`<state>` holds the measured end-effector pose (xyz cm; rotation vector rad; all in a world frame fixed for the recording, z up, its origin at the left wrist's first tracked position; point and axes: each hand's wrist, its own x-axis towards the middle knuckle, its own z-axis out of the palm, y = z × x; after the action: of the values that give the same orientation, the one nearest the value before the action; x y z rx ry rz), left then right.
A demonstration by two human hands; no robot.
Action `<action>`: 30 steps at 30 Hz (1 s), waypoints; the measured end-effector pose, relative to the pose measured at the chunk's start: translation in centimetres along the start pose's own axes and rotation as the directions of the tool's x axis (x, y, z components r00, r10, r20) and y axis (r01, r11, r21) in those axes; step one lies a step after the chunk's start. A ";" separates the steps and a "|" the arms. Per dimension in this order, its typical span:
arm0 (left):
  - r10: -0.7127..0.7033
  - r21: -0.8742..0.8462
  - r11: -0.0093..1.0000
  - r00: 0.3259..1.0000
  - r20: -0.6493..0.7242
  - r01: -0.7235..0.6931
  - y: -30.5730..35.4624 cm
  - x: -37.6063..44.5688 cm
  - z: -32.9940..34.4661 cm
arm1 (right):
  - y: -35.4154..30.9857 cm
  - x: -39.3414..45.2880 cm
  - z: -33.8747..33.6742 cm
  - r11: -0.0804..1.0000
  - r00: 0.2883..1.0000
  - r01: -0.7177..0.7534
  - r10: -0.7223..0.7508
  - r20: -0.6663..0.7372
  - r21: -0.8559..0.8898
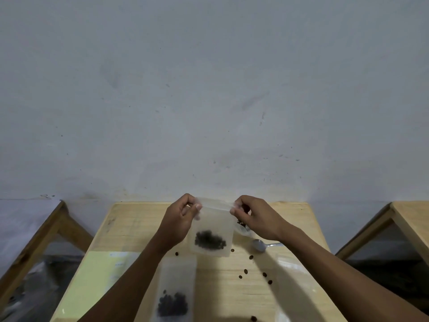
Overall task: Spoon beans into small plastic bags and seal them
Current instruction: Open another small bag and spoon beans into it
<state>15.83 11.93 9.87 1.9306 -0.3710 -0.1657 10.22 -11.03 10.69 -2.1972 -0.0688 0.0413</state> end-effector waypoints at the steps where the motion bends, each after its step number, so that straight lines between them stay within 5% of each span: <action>1: -0.013 -0.032 0.999 1.000 -0.009 0.013 -0.1 -0.3 -0.1 | -0.1 -0.2 0.6 0.995 0.999 -0.029 0.030 -0.013 0.095; 8: -0.173 -0.138 0.980 0.962 -0.213 0.145 -2.0 -2.8 -0.4 | 0.4 -2.5 7.7 0.811 0.956 -0.291 0.226 0.186 0.507; 15: -0.404 -0.147 0.901 0.913 0.061 0.408 -7.3 -7.8 -2.7 | -0.1 -2.9 12.8 0.619 0.881 -0.423 0.452 0.140 0.661; 21: -0.485 0.063 0.872 0.874 -0.006 0.485 -10.9 -11.6 -4.2 | -0.4 -4.7 18.3 0.777 0.869 -0.479 0.486 0.094 0.407; 25: -0.485 0.170 0.866 0.872 0.065 0.469 -12.2 -13.2 -4.2 | -0.6 -5.5 21.3 0.862 0.877 -0.480 0.467 0.109 0.164; 30: -0.498 0.360 0.825 0.861 0.101 0.435 -14.3 -14.4 -4.0 | -1.1 -6.8 23.1 0.872 0.865 -0.480 0.489 0.109 -0.097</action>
<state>6.03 25.16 -2.66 2.3189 -0.0339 -0.6556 2.12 7.85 -1.90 -2.2239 0.4208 0.4729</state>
